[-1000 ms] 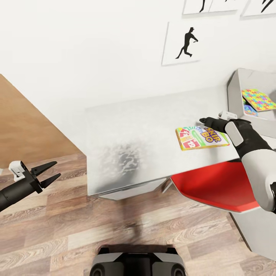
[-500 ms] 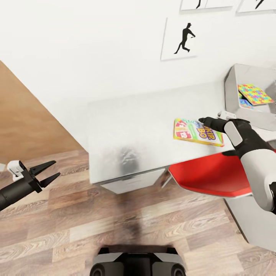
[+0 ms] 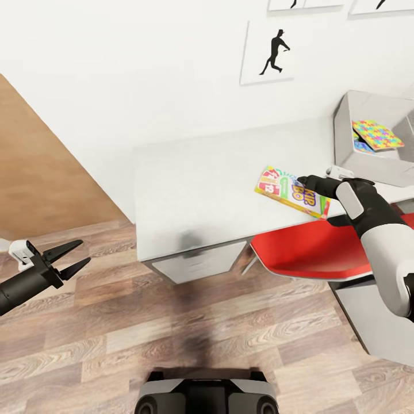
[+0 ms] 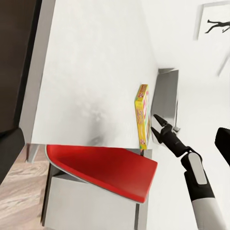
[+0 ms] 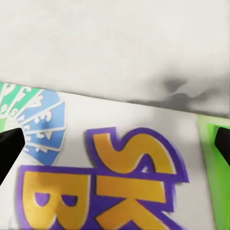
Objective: Put all the toys in the child's room - the three board games (two on the bed and one on the table), the two jigsaw puzzles on the table, and the tennis ball on the table - inside the toy box on the table in the child's room.
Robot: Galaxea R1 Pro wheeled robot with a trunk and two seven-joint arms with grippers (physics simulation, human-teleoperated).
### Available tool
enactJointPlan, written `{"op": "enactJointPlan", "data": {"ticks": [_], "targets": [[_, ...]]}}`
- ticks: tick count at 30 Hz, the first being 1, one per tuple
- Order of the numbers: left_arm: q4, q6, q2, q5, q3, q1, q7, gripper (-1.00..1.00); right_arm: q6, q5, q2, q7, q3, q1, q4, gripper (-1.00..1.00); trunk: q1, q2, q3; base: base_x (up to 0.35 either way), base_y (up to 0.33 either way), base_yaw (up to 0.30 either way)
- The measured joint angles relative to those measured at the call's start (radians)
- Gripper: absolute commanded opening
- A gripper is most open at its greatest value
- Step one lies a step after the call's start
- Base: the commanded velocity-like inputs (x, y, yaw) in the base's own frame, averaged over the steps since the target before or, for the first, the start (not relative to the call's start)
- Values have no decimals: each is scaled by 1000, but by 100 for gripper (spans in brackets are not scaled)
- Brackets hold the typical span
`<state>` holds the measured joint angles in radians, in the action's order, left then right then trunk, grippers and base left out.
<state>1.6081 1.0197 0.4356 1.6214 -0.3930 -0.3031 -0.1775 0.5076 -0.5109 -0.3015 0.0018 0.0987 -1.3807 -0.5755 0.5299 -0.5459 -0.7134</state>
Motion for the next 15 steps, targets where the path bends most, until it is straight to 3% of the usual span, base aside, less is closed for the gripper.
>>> {"op": "enactJointPlan", "data": {"ticks": [7, 13, 15], "targets": [[0, 0, 1, 0, 0, 0, -2, 100, 14, 16, 3, 12, 1, 0, -5, 100, 0, 0, 0, -12, 0, 8], [0, 0, 0, 0, -1, 0, -3, 100, 52, 8, 5, 38, 2, 0, -13, 100, 0, 0, 2, -4, 0, 119], [0, 0, 0, 0, -1, 1, -3, 100, 58, 23, 4, 41, 2, -1, -15, 100, 0, 0, 3, -2, 0, 176]]}}
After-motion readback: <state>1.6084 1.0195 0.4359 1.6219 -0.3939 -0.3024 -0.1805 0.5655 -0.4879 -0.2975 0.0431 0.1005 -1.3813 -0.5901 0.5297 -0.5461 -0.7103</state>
